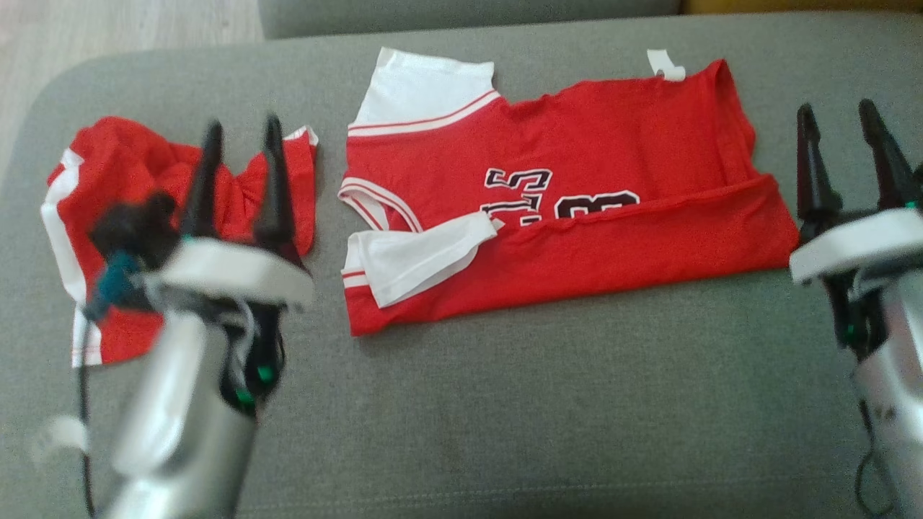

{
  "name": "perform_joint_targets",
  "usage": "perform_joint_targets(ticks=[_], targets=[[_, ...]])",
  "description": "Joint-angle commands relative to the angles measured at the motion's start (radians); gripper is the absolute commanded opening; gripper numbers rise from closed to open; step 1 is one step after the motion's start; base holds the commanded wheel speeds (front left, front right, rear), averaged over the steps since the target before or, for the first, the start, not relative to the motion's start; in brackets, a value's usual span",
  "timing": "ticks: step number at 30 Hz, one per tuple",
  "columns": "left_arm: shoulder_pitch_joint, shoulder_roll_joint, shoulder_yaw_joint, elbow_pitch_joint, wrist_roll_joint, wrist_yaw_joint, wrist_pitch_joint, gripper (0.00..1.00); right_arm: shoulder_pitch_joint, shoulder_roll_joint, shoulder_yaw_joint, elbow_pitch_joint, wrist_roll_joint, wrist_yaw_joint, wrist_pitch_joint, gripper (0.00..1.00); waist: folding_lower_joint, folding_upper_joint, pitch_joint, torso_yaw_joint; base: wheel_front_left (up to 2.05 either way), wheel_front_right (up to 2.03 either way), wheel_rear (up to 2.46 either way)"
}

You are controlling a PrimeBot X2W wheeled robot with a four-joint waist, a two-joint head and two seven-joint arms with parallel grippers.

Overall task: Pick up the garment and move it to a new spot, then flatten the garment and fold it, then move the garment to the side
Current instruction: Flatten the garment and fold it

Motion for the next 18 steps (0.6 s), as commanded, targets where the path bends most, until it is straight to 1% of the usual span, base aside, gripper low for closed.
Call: perform_joint_targets(ticks=[1, 6, 7, 8, 11, 14, 18], targets=[[0.027, -0.005, 0.052, -0.072, 0.054, 0.004, -0.005, 1.0, 0.071, 0.018, -0.029, -0.113, -0.053, -0.001, -0.013, 1.0, 0.0, -0.0001, -0.032, 0.001, 0.0, 0.0, 0.0], [0.187, -0.061, 0.059, -0.123, 0.159, -0.007, -0.005, 1.0, 0.261, 0.095, -0.112, -0.277, -0.171, -0.001, -0.013, 1.0, 0.0, -0.0001, -0.083, 0.001, 0.0, 0.0, 0.0], [0.216, -0.072, 0.061, -0.125, 0.171, -0.008, -0.005, 1.0, 0.293, 0.108, -0.12, -0.299, -0.199, -0.001, -0.013, 1.0, 0.0, -0.0001, -0.093, -0.001, 0.0, 0.0, 0.0], [0.216, -0.072, 0.061, -0.125, 0.171, -0.008, -0.005, 1.0, 0.293, 0.108, -0.12, -0.299, -0.199, -0.001, -0.013, 1.0, 0.0, -0.0001, -0.093, -0.001, 0.0, 0.0, 0.0], [0.291, -0.091, 0.048, -0.111, 0.207, -0.015, -0.005, 1.0, 0.368, 0.159, -0.151, -0.348, -0.248, -0.001, -0.013, 1.0, 0.0, -0.0001, -0.114, -0.011, 0.0, 0.0, 0.0], [0.329, -0.105, 0.043, -0.065, 0.212, -0.016, -0.005, 1.0, 0.402, 0.197, -0.17, -0.384, -0.276, -0.001, -0.013, 1.0, 0.0, -0.0001, -0.116, -0.031, 0.0, 0.0, 0.0], [0.3, -0.109, 0.03, 0.023, 0.22, -0.014, -0.005, 1.0, 0.388, 0.203, -0.168, -0.403, -0.284, -0.001, -0.013, 1.0, 0.0, -0.0001, -0.097, -0.051, 0.0, 0.0, 0.0]])
